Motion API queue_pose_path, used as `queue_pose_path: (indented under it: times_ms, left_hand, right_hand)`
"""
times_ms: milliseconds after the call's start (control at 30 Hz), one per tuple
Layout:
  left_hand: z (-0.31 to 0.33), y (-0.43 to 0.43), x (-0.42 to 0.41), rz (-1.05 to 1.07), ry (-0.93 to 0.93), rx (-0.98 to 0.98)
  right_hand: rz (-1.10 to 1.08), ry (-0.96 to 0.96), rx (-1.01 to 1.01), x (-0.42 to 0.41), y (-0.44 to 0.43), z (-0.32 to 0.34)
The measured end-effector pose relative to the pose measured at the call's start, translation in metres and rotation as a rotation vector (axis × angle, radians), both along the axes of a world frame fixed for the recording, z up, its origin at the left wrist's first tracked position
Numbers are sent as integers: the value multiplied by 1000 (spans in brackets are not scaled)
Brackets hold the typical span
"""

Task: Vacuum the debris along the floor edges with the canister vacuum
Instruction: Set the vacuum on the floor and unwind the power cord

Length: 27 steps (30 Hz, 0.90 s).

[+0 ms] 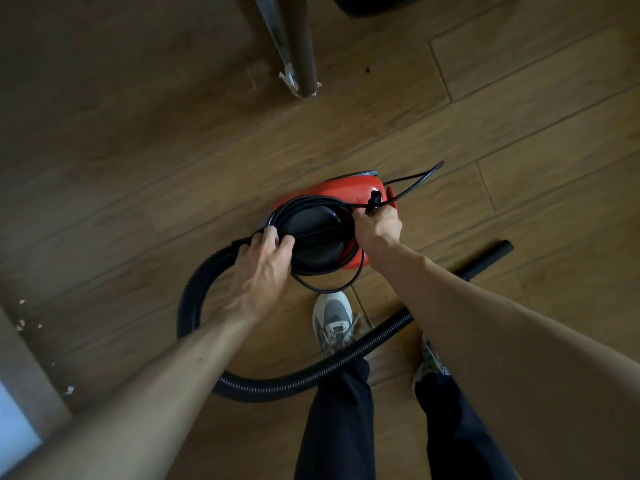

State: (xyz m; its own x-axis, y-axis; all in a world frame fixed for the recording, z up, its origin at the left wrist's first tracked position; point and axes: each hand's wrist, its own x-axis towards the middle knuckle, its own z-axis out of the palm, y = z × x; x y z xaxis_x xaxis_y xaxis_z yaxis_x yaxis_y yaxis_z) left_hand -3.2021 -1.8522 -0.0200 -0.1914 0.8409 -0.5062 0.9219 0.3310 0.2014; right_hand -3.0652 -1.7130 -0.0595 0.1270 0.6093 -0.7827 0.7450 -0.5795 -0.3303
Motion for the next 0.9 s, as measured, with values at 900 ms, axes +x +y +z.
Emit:
queue_pose_path:
  times_ms: [900]
  left_hand:
    - [134, 106, 86, -82, -109, 213]
  right_hand:
    - [-318, 112, 371, 71, 108, 159]
